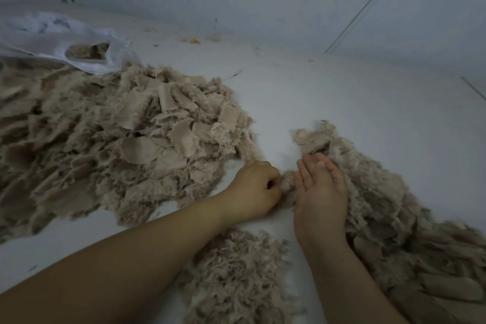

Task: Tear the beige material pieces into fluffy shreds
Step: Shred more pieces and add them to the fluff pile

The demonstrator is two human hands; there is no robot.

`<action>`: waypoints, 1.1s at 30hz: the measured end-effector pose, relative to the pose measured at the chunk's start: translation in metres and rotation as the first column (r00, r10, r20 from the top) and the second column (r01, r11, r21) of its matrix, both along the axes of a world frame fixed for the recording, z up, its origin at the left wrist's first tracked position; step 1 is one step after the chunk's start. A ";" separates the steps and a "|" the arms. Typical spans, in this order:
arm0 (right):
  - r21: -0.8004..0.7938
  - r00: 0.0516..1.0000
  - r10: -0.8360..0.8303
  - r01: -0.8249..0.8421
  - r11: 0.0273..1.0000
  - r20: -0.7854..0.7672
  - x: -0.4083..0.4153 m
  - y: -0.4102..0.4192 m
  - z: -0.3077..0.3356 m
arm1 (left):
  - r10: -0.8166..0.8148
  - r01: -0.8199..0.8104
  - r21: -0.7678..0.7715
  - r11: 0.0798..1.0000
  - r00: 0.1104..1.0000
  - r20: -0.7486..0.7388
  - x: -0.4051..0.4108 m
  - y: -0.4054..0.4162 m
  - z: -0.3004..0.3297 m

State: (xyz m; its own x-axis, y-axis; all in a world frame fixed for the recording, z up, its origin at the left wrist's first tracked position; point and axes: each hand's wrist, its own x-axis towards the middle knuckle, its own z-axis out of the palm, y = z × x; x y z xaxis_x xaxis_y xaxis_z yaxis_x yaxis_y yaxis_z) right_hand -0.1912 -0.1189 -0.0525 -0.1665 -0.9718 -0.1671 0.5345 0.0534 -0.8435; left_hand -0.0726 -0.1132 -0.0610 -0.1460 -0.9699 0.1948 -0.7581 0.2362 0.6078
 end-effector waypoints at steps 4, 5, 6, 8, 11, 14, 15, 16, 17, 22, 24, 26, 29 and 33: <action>0.019 0.999 -0.031 0.032 0.999 -0.040 -0.002 -0.002 -0.001 | -0.019 0.016 -0.029 0.999 0.993 -0.118 0.009 0.016 -0.002; 0.021 0.998 -0.036 0.037 0.999 -0.047 -0.002 -0.003 -0.002 | 0.005 -0.011 -0.041 0.999 0.990 -0.142 0.013 0.022 -0.005; 0.019 0.997 -0.037 0.038 0.999 -0.061 -0.003 -0.004 -0.003 | 0.036 -0.043 -0.042 0.998 0.986 -0.165 0.017 0.027 -0.008; 0.013 0.995 -0.036 0.038 0.999 -0.089 -0.003 -0.004 -0.004 | 0.086 -0.093 -0.022 0.995 0.972 -0.220 0.021 0.033 -0.011; 0.009 0.992 -0.041 0.042 0.999 -0.116 -0.001 -0.003 -0.007 | 0.152 -0.154 0.013 0.988 0.946 -0.287 0.020 0.031 -0.012; 0.000 0.988 -0.031 0.032 0.999 -0.152 0.000 -0.003 -0.008 | 0.218 -0.212 0.066 0.975 0.856 -0.470 0.018 0.025 -0.006; -0.009 0.977 -0.019 0.018 1.000 -0.210 0.000 -0.002 -0.008 | 0.232 -0.219 0.091 0.971 0.794 -0.562 0.019 0.023 -0.004; -0.023 0.960 0.000 -0.007 1.000 -0.280 0.001 -0.002 -0.008 | 0.234 -0.209 0.118 0.971 0.722 -0.651 0.021 0.022 -0.002; -0.042 0.940 0.029 -0.046 0.998 -0.341 0.001 -0.001 -0.009 | 0.223 -0.176 0.142 0.974 0.648 -0.728 0.021 0.022 0.000; -0.090 0.862 0.151 -0.220 0.971 -0.484 0.000 0.003 -0.012 | 0.187 -0.133 0.138 0.982 0.525 -0.830 0.011 0.021 0.005; -0.097 0.854 0.151 -0.228 0.969 -0.498 -0.001 0.001 -0.013 | 0.199 -0.210 0.095 0.973 0.557 -0.806 0.011 0.018 0.007; -0.093 0.823 0.172 -0.262 0.961 -0.542 -0.002 -0.001 -0.015 | 0.195 -0.237 0.069 0.969 0.567 -0.800 0.012 0.016 0.010; -0.070 0.792 0.259 -0.354 0.932 -0.552 0.000 0.001 -0.014 | 0.170 -0.195 0.073 0.978 0.549 -0.818 0.012 0.019 0.014; -0.131 0.802 0.256 -0.381 0.915 -0.540 0.002 0.005 -0.011 | 0.128 -0.095 0.091 0.991 0.550 -0.825 0.009 0.022 0.020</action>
State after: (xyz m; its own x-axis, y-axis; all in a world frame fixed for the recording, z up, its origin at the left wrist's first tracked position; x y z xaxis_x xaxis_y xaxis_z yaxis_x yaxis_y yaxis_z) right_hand -0.1896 -0.1139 -0.0635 0.1597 -0.9841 0.0783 0.0198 -0.0761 -0.9969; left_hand -0.0632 -0.0914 -0.0410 0.1736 -0.9747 0.1411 0.0649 0.1542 0.9859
